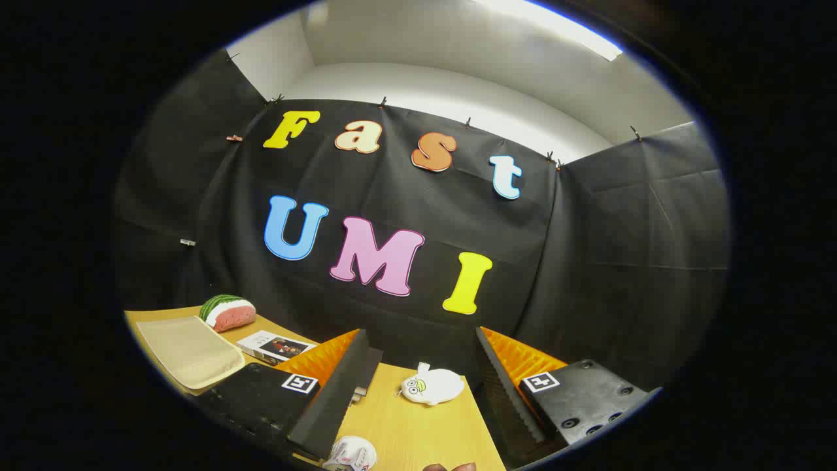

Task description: Open the storage box then place both shoes into the box .Put the left shoe in first, then the right shoe, with the right side of both shoes facing outward in a uniform manner.

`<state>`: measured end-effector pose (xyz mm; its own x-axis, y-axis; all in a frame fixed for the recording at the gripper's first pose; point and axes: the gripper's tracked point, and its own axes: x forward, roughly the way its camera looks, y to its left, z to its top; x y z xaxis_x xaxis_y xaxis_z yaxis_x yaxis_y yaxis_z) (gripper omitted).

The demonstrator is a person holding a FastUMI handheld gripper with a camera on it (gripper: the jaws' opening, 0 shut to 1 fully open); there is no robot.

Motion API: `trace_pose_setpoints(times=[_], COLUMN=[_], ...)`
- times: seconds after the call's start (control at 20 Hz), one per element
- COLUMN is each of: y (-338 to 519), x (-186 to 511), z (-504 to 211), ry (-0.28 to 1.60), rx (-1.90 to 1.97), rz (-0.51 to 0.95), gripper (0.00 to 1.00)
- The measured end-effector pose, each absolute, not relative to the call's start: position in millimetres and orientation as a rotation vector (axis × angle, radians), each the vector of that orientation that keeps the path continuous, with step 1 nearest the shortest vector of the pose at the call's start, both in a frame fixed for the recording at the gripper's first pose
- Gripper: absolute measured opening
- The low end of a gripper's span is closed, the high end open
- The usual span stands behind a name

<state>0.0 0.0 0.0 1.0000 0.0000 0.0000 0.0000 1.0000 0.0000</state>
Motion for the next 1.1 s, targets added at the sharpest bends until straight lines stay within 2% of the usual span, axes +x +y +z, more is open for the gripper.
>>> trace_pose_setpoints(times=[1.1], y=[15.1], x=[14.9], z=[-0.2], ry=[-0.004], rx=[-0.006], rz=[0.040], gripper=[0.97])
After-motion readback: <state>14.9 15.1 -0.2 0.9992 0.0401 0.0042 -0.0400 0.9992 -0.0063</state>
